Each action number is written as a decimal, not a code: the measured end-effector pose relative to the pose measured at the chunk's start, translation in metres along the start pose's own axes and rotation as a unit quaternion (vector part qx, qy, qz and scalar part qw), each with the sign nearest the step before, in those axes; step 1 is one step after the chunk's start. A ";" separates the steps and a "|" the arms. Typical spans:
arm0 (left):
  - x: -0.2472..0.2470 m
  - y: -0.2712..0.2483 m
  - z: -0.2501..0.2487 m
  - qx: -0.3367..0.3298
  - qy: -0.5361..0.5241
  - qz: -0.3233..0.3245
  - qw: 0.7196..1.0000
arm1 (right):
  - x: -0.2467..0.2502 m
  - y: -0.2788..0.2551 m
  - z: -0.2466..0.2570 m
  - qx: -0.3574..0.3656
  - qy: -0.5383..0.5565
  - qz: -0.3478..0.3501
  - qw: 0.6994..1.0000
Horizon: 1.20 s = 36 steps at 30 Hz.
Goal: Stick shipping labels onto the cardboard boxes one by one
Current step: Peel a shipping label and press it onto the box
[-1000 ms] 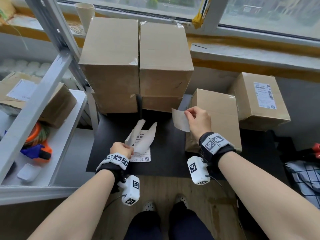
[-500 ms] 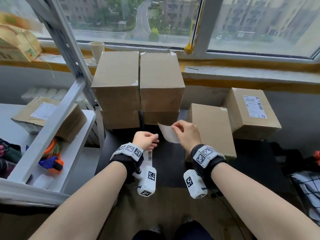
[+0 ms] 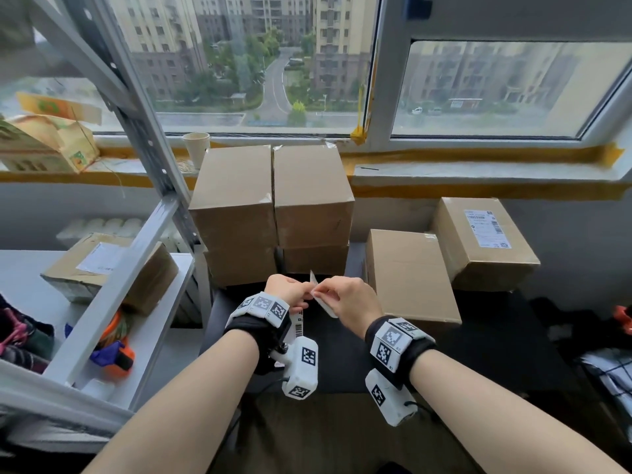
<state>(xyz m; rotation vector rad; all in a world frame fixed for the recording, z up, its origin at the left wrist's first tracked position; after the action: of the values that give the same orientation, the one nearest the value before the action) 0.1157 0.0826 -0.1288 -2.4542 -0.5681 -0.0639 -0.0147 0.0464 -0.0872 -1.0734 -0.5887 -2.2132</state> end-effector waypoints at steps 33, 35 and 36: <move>-0.067 -0.003 -0.032 -0.098 0.014 0.052 0.994 | 0.050 -0.037 -0.115 -0.326 0.410 -0.136 0.841; -0.088 0.001 -0.034 -0.089 0.019 0.072 0.993 | 0.058 -0.043 -0.133 -0.342 0.396 -0.141 0.840; -0.099 0.002 -0.036 -0.086 0.021 0.081 0.993 | 0.062 -0.046 -0.142 -0.350 0.390 -0.144 0.840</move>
<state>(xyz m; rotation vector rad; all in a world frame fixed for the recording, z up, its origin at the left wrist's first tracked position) 0.0303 0.0224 -0.1185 -2.6510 -0.3565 -0.1027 -0.1532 -0.0277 -0.1239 -0.2632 0.4928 -2.9327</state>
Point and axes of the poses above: each hand's wrist, its own y-axis towards the middle knuckle, its own x-axis out of the back of the hand, z = x × y, the point moved 6 cm from there along y, towards the middle knuckle, and after that the axes turned 3 degrees about z, right-handed, at the moved point
